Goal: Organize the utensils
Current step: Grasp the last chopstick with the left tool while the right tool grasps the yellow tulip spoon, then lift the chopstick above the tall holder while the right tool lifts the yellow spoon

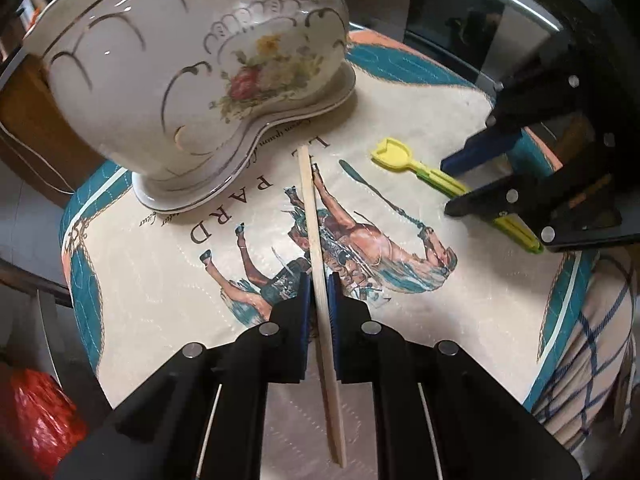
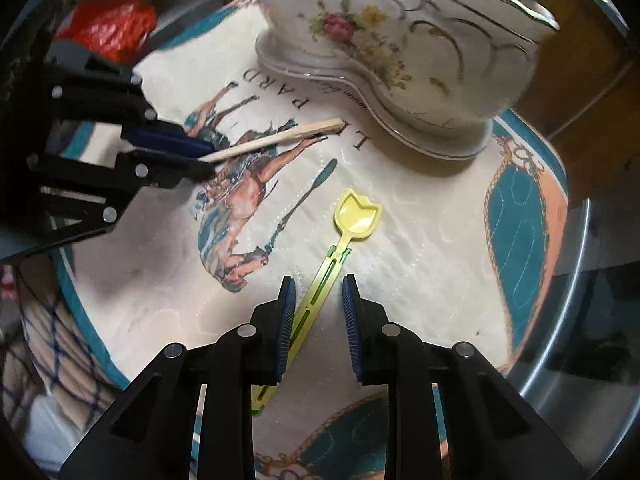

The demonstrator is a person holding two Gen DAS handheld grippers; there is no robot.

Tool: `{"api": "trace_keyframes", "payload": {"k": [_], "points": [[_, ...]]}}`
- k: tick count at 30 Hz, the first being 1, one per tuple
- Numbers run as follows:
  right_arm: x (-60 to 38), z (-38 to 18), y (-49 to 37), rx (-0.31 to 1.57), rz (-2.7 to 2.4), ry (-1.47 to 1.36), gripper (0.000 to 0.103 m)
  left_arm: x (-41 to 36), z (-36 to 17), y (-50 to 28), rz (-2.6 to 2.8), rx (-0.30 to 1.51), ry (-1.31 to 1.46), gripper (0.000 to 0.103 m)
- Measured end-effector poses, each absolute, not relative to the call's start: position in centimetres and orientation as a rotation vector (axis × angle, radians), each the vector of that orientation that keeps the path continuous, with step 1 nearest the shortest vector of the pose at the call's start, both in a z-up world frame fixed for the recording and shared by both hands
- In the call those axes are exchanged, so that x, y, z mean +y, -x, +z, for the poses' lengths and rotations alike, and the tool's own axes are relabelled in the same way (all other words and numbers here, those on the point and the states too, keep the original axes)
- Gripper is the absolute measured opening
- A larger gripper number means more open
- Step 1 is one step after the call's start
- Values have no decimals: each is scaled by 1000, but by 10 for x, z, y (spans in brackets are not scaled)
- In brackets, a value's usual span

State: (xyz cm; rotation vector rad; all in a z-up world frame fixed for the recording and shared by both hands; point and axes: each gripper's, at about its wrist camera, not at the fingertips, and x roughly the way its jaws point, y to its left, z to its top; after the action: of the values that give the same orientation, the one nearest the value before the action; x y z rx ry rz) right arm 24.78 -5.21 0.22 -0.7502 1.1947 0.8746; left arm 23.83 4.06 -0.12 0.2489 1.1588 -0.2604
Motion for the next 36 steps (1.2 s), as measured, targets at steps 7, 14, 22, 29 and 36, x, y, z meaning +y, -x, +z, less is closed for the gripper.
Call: {"api": "trace_keyframes", "payload": {"k": [7, 14, 22, 29, 36], "points": [[-31, 0, -244, 1239, 904, 804, 10, 46, -1, -246, -307, 1191, -221, 9], [-34, 0, -239, 1215, 905, 752, 10, 59, 1, -242, -312, 1169, -178, 7], [-50, 15, -238, 1175, 902, 767, 10, 47, 4, -233, -309, 1236, -306, 6], [-74, 58, -237, 1032, 953, 594, 10, 53, 32, -218, -293, 1096, -253, 6], [-99, 92, -240, 876, 988, 353, 10, 75, 83, -179, -293, 836, -118, 6]]}}
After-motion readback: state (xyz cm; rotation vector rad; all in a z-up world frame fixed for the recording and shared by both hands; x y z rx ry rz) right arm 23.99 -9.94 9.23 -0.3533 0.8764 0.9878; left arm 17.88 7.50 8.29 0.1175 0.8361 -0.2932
